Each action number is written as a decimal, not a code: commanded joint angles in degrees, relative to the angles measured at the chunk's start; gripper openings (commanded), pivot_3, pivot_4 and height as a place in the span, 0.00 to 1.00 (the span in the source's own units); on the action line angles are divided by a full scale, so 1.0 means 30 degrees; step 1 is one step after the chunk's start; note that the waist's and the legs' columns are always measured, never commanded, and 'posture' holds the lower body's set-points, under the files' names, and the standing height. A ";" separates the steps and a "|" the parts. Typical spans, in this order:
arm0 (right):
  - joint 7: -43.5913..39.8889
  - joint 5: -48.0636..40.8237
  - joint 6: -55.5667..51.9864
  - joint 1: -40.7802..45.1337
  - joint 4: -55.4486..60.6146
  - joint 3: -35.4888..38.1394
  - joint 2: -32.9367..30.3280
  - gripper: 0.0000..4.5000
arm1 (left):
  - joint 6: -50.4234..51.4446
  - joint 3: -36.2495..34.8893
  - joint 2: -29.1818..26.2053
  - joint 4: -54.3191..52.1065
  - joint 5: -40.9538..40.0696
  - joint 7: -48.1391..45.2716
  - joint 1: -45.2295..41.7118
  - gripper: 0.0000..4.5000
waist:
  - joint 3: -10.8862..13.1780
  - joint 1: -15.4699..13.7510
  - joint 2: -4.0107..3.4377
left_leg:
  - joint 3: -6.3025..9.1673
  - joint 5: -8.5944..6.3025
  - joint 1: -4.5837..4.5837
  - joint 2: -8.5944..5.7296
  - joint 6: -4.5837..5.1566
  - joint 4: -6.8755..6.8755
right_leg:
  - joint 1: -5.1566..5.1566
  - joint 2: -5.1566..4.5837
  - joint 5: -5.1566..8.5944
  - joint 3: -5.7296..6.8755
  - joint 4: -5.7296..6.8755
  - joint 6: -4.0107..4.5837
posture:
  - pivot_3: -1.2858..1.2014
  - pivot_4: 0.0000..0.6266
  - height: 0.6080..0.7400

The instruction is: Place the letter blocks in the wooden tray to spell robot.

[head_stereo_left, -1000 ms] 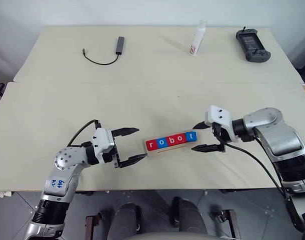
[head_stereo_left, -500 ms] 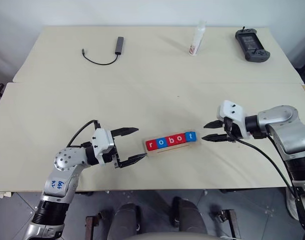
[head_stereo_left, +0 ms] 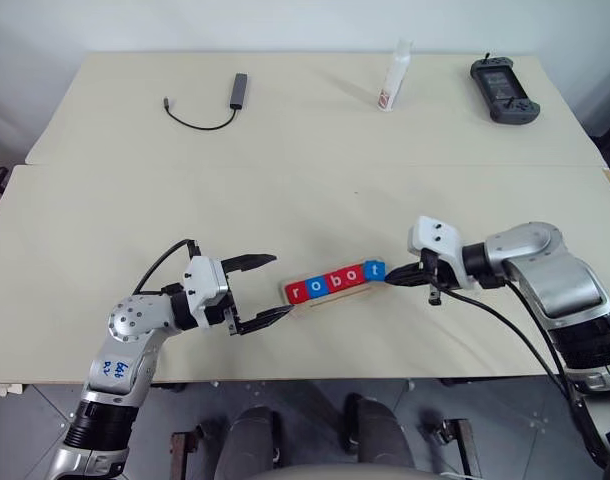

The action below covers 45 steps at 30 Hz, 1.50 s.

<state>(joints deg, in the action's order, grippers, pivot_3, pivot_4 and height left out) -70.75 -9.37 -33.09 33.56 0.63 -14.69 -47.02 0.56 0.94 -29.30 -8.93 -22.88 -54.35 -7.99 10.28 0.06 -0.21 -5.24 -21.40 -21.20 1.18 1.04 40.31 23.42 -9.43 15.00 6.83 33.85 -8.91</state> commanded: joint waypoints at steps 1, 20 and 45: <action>0.0099 0.0296 0.0118 0.0316 0.0102 0.0060 -0.0199 0.01 | -0.0252 -0.0218 0.0001 -0.0762 0.0008 0.0180 0.0010 1.00 | 0.0000 -0.0009 0.0000 | 0.0000 0.0000 0.0000 -0.0001 0.0000 0.0000 | 0.0000 0.0000 0.0000 0.0000 0.0000 0.0000 | 0.52 0.24 1.00; -0.0840 -0.1305 -0.2889 0.0052 0.3171 0.0117 -0.1290 0.01 | -0.0193 -0.0214 -0.0060 -0.0762 -0.0033 0.0391 -0.0158 1.00 | 0.0000 0.0007 0.0000 | 0.0003 0.0000 -0.0002 0.0004 0.0000 -0.0001 | 0.0002 0.0000 0.0000 0.0002 -0.0002 0.0000 | 0.52 0.24 1.00; 0.1636 0.0175 -0.1773 0.0705 0.0685 -0.0233 -0.0088 0.01 | 0.0106 -0.0145 -0.0061 -0.1239 -0.0046 0.0655 -0.0019 1.00 | 0.0000 0.0017 0.0000 | -0.0001 0.0000 0.0001 0.0000 -0.0001 0.0000 | 0.0000 0.0000 0.0000 -0.0001 0.0000 0.0000 | 0.52 0.24 1.00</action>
<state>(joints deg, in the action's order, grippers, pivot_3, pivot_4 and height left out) -66.47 -9.41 -38.71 35.32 2.17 -15.98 -47.30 0.81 0.96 -29.31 -10.54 -22.81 -52.64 -8.25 10.28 0.11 -0.21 -5.24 -21.41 -21.20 1.18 1.03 40.31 23.42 -9.43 15.00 6.83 33.85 -8.91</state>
